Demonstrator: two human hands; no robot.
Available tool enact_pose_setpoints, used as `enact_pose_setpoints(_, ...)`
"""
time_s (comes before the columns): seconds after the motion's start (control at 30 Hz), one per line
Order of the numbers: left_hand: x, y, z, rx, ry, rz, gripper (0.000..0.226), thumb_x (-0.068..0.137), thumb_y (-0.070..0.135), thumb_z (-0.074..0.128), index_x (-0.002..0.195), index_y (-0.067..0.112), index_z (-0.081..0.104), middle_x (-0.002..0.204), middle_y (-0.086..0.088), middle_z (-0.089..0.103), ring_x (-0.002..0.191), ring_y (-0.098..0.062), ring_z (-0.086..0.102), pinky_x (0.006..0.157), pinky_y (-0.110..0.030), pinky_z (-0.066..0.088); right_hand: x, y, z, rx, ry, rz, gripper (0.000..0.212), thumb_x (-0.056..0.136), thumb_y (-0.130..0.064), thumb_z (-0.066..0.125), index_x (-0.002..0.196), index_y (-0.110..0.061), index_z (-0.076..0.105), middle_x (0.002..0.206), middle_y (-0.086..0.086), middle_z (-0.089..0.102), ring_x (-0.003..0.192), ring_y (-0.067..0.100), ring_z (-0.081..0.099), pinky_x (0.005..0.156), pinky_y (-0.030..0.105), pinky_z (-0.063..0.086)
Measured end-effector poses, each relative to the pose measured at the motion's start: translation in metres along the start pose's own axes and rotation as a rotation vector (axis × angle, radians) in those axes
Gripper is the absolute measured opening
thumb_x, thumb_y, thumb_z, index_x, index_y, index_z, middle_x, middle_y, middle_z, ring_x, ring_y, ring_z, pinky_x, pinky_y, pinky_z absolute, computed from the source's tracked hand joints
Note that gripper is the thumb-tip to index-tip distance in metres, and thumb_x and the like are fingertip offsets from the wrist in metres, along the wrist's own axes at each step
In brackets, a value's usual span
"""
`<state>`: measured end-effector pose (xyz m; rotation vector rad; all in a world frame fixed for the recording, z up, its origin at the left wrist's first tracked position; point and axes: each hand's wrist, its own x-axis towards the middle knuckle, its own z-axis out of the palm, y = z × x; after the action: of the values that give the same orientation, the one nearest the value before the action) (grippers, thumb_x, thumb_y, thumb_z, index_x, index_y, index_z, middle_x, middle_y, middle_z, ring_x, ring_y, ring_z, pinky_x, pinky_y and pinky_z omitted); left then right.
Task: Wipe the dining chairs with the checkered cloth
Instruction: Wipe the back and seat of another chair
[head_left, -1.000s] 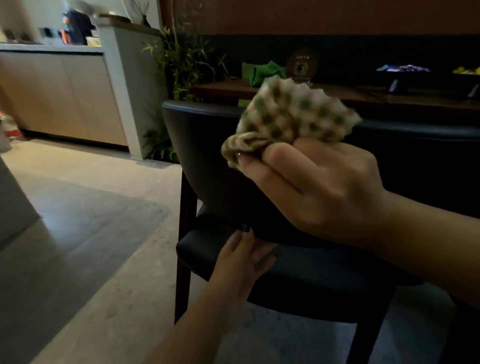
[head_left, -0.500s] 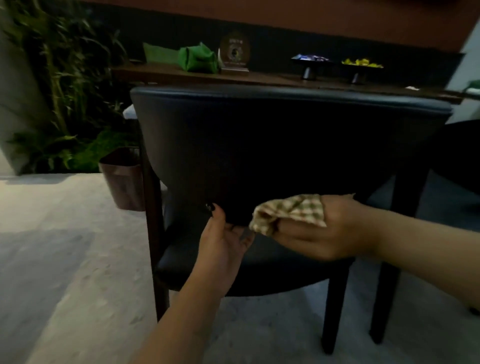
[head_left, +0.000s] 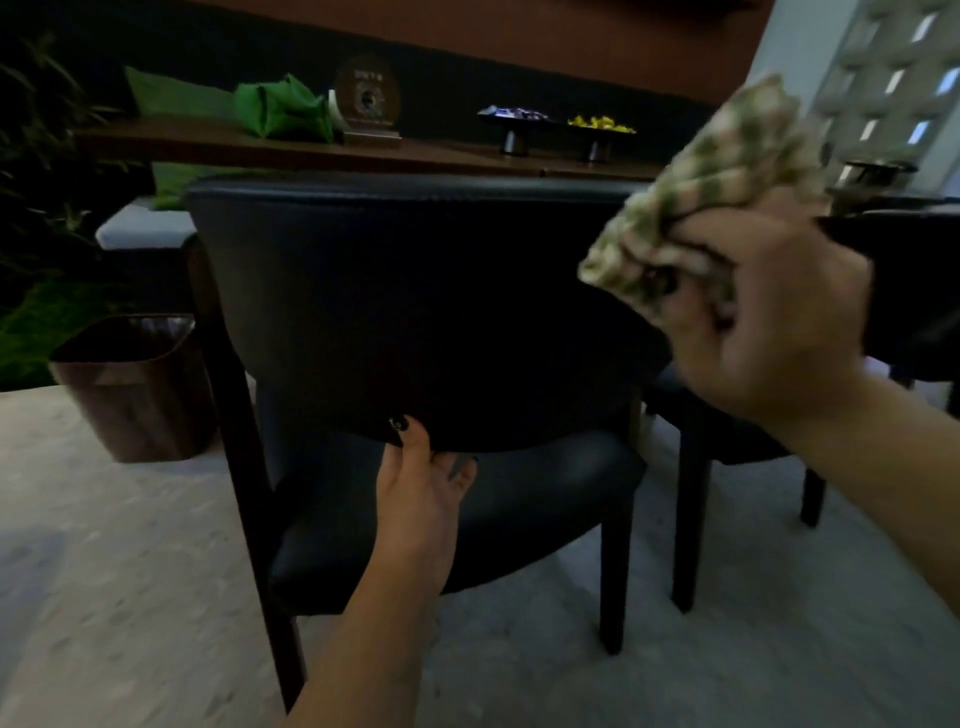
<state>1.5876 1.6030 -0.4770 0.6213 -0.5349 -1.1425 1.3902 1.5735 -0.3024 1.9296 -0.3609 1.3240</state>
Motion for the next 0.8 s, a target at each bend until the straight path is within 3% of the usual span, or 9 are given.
enact_pose_setpoints(0.1,0.001,-0.003,-0.003,0.006,-0.002,0.014,0.056,0.085,0.057,0.049,0.135,0.031,0.048,0.125,0.009,0.066,0.110,-0.009,0.065,0.086,-0.035,0.043,0.002,-0.010,0.017,0.073,0.115,-0.011,0.025,0.090,-0.023,0.059,0.103,-0.003,0.051,0.086,0.018,0.068,0.078,0.021,0.056,0.064,0.028,0.043)
enact_pose_setpoints(0.23,-0.001,0.000,-0.005,0.010,-0.034,0.001,0.049,0.088,0.057,0.046,0.131,0.033,0.049,0.125,0.011,0.066,0.113,-0.009,0.063,0.086,-0.037,0.044,-0.009,-0.014,0.029,0.080,0.181,0.009,0.022,0.089,-0.021,0.060,0.104,-0.007,0.052,0.082,0.014,0.069,0.075,0.019,0.057,0.063,0.028,0.044)
enact_pose_setpoints(0.4,-0.001,-0.001,-0.002,-0.009,0.007,0.016,0.059,0.084,0.059,0.049,0.136,0.031,0.047,0.125,0.008,0.066,0.110,-0.013,0.066,0.085,-0.038,0.044,-0.025,-0.021,0.042,-0.054,0.193,-0.207,0.021,0.095,-0.030,0.050,0.103,-0.011,0.054,0.097,0.003,0.059,0.081,0.022,0.055,0.061,0.031,0.042)
enact_pose_setpoints(0.6,0.001,-0.005,0.006,-0.043,0.122,0.027,0.062,0.075,0.062,0.054,0.128,0.029,0.054,0.118,0.005,0.070,0.105,-0.014,0.068,0.084,-0.039,0.045,-0.018,-0.009,0.033,0.028,0.136,-0.399,0.022,0.088,-0.026,0.066,0.100,-0.010,0.058,0.079,0.009,0.071,0.064,0.027,0.067,0.053,0.033,0.049)
enact_pose_setpoints(0.7,-0.001,-0.004,0.008,-0.015,0.124,0.036,0.056,0.073,0.064,0.056,0.119,0.032,0.057,0.115,0.005,0.071,0.103,-0.012,0.068,0.081,-0.037,0.044,-0.015,-0.001,0.027,0.117,0.176,-0.344,0.026,0.085,-0.017,0.071,0.104,-0.012,0.055,0.083,0.009,0.063,0.065,0.029,0.062,0.060,0.038,0.048)
enact_pose_setpoints(0.8,-0.003,-0.004,0.011,0.003,0.158,0.054,0.060,0.073,0.064,0.056,0.123,0.030,0.055,0.117,0.005,0.070,0.105,-0.013,0.068,0.082,-0.036,0.044,-0.017,0.000,0.025,0.080,0.191,-0.140,0.027,0.089,-0.019,0.066,0.110,-0.014,0.050,0.099,0.010,0.044,0.079,0.030,0.049,0.066,0.041,0.042)
